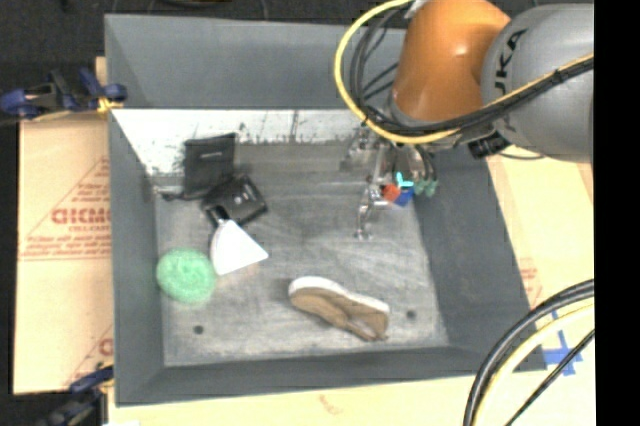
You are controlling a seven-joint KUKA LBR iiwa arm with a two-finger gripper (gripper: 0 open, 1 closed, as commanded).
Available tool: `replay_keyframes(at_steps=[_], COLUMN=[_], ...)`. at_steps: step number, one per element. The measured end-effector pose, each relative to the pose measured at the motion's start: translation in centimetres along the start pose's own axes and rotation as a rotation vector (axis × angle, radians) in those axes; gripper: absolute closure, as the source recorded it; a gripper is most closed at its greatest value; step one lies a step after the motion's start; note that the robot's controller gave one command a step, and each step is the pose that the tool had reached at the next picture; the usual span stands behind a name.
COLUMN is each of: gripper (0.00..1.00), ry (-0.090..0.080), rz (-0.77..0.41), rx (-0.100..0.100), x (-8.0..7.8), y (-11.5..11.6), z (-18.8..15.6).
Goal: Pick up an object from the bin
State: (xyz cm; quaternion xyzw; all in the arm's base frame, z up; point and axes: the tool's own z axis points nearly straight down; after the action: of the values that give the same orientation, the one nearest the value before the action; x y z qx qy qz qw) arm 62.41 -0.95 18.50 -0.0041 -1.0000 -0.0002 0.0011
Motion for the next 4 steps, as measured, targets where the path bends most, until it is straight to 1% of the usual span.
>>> replay_keyframes(at_steps=[1, 2, 3, 4], gripper=[0.00, 1.00, 1.00, 1.00], ry=[-0.007, -0.009, -0.010, -0.004], rz=[0.000, 0.329, 0.328, 0.365], rx=[0.000, -0.001, -0.001, -0.001], x=[-0.2, -2.7, -2.7, -2.6], y=[0.0, 2.9, 2.9, 3.2], z=[-0.4, 11.1, 11.0, 7.9])
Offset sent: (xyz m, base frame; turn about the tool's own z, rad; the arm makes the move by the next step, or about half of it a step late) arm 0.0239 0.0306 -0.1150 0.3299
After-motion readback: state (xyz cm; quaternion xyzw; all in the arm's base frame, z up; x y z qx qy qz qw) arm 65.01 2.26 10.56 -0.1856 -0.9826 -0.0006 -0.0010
